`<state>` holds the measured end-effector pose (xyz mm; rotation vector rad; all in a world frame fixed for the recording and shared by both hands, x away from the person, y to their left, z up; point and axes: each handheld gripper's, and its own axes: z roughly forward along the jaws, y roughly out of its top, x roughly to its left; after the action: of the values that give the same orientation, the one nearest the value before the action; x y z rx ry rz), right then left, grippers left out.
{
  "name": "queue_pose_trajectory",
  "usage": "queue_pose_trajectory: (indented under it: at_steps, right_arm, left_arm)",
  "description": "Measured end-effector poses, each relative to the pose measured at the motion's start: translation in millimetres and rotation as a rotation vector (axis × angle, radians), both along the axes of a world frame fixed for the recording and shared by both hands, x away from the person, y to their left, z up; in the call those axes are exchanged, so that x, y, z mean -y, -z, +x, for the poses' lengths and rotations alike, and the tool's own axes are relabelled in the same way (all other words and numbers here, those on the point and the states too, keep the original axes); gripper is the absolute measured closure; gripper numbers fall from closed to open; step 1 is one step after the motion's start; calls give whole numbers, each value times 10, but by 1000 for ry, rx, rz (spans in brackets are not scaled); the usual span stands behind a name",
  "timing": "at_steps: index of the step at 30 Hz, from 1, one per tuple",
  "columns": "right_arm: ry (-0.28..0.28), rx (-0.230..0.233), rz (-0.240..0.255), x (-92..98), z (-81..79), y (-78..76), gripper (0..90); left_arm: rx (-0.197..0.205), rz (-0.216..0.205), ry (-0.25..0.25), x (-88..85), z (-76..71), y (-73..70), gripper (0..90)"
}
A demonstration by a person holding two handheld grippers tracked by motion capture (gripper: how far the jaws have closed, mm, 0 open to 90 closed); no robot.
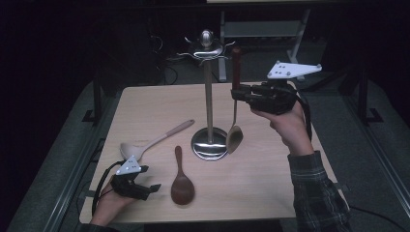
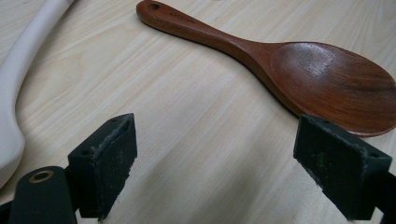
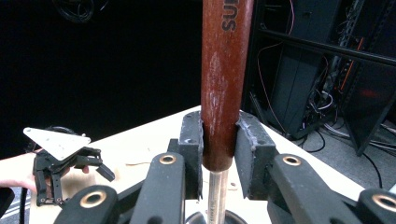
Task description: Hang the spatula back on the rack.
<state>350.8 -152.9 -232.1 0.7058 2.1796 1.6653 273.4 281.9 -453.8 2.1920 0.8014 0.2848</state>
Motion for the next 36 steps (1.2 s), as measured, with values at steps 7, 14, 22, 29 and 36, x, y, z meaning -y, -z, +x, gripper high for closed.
queue_pose_trajectory:
  at_steps: [7, 14, 22, 29, 36]
  right_arm:
    - [-3, -9, -5, -28, 43, 16, 730]
    - [-9, -13, -17, -70, 83, 23, 730]
    - [-14, -19, -30, -147, 141, 9, 730]
    - [-16, -23, -39, -197, 178, 10, 730]
    - [-14, -28, -46, -238, 200, 24, 727]
  left_arm:
    - [-1, 0, -1, 1, -4, 1, 131]
    - [-1, -2, 0, 1, -7, 1, 131]
    - [-1, -2, 2, 0, -9, 0, 131]
    - [-1, -2, 4, -1, -10, -2, 131]
    - [-1, 3, 9, 0, -10, -2, 131]
